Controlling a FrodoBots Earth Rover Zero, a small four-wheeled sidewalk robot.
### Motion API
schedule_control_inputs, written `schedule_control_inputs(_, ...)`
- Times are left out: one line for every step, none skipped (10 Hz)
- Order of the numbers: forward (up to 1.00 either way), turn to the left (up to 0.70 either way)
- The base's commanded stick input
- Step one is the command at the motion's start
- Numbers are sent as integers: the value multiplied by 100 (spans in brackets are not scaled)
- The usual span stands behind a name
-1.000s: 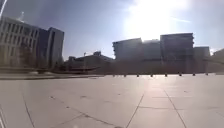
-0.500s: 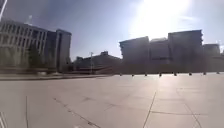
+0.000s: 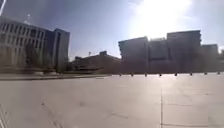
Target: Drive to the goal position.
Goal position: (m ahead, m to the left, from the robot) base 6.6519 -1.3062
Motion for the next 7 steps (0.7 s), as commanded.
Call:
schedule_control_inputs(100, -9)
schedule_control_inputs(100, -9)
schedule_control_inputs(100, -9)
schedule_control_inputs(100, -9)
schedule_control_inputs(100, -9)
schedule_control_inputs(100, -9)
schedule_control_inputs(100, -9)
